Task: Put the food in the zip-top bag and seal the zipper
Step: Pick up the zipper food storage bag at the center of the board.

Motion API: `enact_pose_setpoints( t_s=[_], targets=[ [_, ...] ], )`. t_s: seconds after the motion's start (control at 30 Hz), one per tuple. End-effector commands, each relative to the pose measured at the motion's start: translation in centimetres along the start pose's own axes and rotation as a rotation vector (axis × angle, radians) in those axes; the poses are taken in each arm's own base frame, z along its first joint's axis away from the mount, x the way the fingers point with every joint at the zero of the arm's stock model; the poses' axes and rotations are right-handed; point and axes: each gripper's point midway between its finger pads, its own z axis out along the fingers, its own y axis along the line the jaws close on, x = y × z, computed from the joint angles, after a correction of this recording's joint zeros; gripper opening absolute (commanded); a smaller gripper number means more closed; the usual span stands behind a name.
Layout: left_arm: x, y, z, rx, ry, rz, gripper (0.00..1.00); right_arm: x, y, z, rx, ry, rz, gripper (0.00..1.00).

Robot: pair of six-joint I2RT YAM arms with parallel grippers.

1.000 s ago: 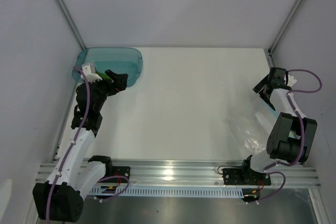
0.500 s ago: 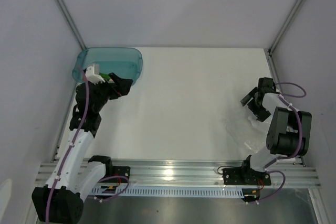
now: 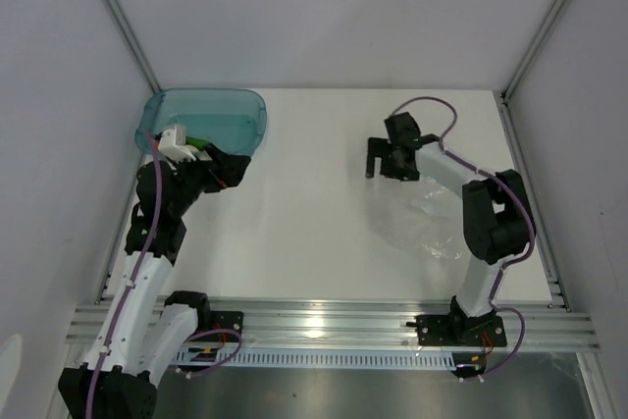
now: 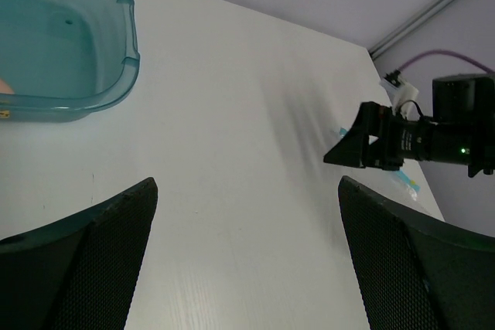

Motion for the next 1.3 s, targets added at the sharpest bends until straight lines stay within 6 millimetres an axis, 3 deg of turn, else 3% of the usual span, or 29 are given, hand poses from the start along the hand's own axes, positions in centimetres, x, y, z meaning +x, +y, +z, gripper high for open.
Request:
enact_pose_setpoints(
  t_s=[0.0, 0.07, 0.1, 0.2, 0.27, 0.3, 0.4, 0.47, 0.5, 0.57, 0.6, 0.67, 0.7, 0.77, 0.8, 0.93, 0.97, 1.0, 1.07, 1.1, 1.17, 1.27],
  targets=[
    [-0.5, -1.6, -0.8, 0.067, -0.003, 0.038, 1.0, -0.6, 8.2, -3.4, -0.145, -0.038, -0.306, 0.99],
    [-0.5, -2.0, -1.0, 0.085, -0.003, 0.052, 0.99, -1.0, 10.6, -5.4, -0.183, -0.08, -0.404, 0.99],
    [-0.4, -2.3, -1.1, 0.105, 0.006, 0.057, 0.99, -0.1, 12.0, -6.5, -0.208, -0.081, -0.447, 1.0],
    [0.0, -2.9, -1.0, 0.148, 0.021, 0.055, 0.99, -1.5, 11.9, -9.7, -0.184, -0.167, -0.383, 0.99],
    [0.3, -3.0, -0.9, 0.16, 0.03, 0.044, 1.0, -3.6, 9.7, -10.7, -0.167, -0.204, -0.181, 0.99],
    [0.4, -3.4, -0.8, 0.183, 0.037, 0.046, 1.0, -5.2, 6.9, -11.4, -0.143, -0.232, -0.061, 0.99],
    [0.9, -4.1, -0.5, 0.203, 0.069, 0.052, 1.0, -6.6, 4.3, -11.9, -0.171, -0.23, 0.149, 0.99],
    [1.0, -4.3, -0.1, 0.192, 0.085, 0.046, 0.99, -7.9, 1.2, -11.5, -0.087, -0.236, 0.259, 0.99],
    [0.8, -4.7, 0.0, 0.197, 0.087, 0.036, 0.99, -7.5, 0.3, -11.2, -0.056, -0.196, 0.325, 0.99],
    [0.8, -5.6, 0.2, 0.237, 0.109, -0.006, 0.99, -8.8, -1.9, -10.0, 0.023, -0.172, 0.428, 0.99],
    [1.0, -5.7, 0.4, 0.248, 0.127, -0.023, 0.99, -8.4, -2.9, -9.6, 0.079, -0.143, 0.454, 0.99],
    [1.2, -6.3, 0.2, 0.273, 0.153, -0.014, 0.99, -9.6, -4.6, -8.4, 0.182, -0.135, 0.503, 0.99],
    [0.7, -6.5, 0.2, 0.261, 0.142, 0.003, 0.99, -9.1, -6.2, -8.3, 0.278, -0.117, 0.519, 0.99],
    [0.1, -5.2, 0.4, 0.172, 0.096, 0.059, 0.99, -9.8, -7.0, -6.9, 0.337, -0.088, 0.581, 0.99],
    [0.1, -4.8, 0.3, 0.144, 0.092, 0.069, 0.99, -8.7, -8.1, -6.8, 0.393, -0.031, 0.609, 0.99],
    [-0.4, -2.3, 0.1, -0.026, 0.085, 0.039, 1.0, -7.8, -10.3, -5.7, 0.564, 0.046, 0.698, 0.99],
    [0.1, -1.7, 0.5, -0.053, 0.114, 0.031, 0.99, -7.6, -10.4, -5.4, 0.577, 0.062, 0.732, 1.0],
    [-0.7, -1.8, 0.6, -0.07, 0.11, 0.029, 0.99, -7.0, -10.5, -4.7, 0.591, 0.108, 0.745, 0.99],
    [0.8, -0.5, 0.9, -0.146, 0.186, -0.016, 1.0, -6.1, -10.5, -4.3, 0.592, 0.156, 0.81, 0.99],
    [0.1, -0.9, 0.9, -0.146, 0.187, -0.015, 0.99, -5.8, -10.8, -4.1, 0.611, 0.16, 0.823, 0.99],
    [1.2, -0.4, 1.1, -0.165, 0.227, -0.027, 0.99, -5.4, -11.2, -4.1, 0.633, 0.149, 0.859, 0.99],
    [1.1, -0.4, 0.9, -0.176, 0.217, -0.024, 1.0, -4.4, -11.4, -4.2, 0.644, 0.159, 0.89, 0.97]
  ],
)
